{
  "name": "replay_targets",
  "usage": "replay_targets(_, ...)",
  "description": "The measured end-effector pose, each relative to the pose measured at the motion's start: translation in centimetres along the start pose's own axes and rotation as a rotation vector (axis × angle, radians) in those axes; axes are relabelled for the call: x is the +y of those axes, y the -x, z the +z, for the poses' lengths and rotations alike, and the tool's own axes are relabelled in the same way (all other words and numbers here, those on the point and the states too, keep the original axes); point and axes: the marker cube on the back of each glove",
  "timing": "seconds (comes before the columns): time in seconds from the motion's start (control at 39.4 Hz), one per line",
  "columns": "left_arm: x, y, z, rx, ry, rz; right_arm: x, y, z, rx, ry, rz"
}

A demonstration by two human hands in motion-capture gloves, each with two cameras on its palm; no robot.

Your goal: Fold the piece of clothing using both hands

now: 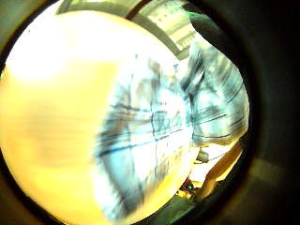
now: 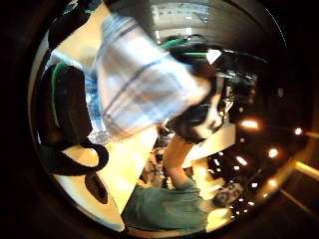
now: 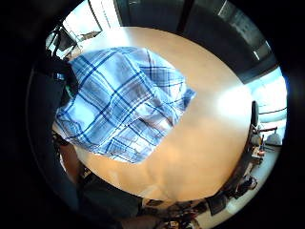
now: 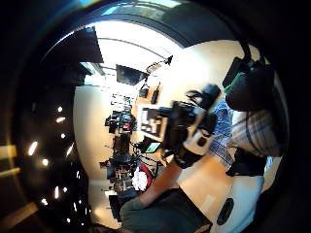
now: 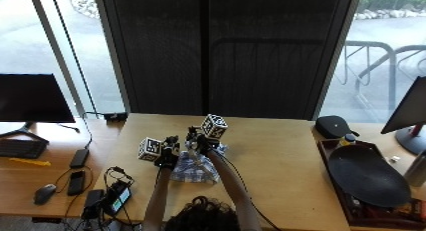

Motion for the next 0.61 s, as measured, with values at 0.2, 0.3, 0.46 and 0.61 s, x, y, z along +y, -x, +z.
replay_targets(0.2,-1.1,-3.8,-7.8,-0.153,-0.096,-0.042,0.0,-1.5,2.3,0.069,0.042,0.183)
replay_targets(0.3,-1.4,-5.5,-9.9,-0.328,-0.109,-0.019,-0.2,-2.1,3.6,0.085,0.034,0.191)
replay_targets(0.46,-1.4,-8.2,-10.7,-0.481,-0.104,0.050,-0.7,-2.2,6.8,0.048,0.053,0.117)
replay_targets(0.61,-1.1,-9.1,-10.1,-0.528,-0.078,0.072,-0.7,-1.2,8.4,-0.066,0.051,-0.131)
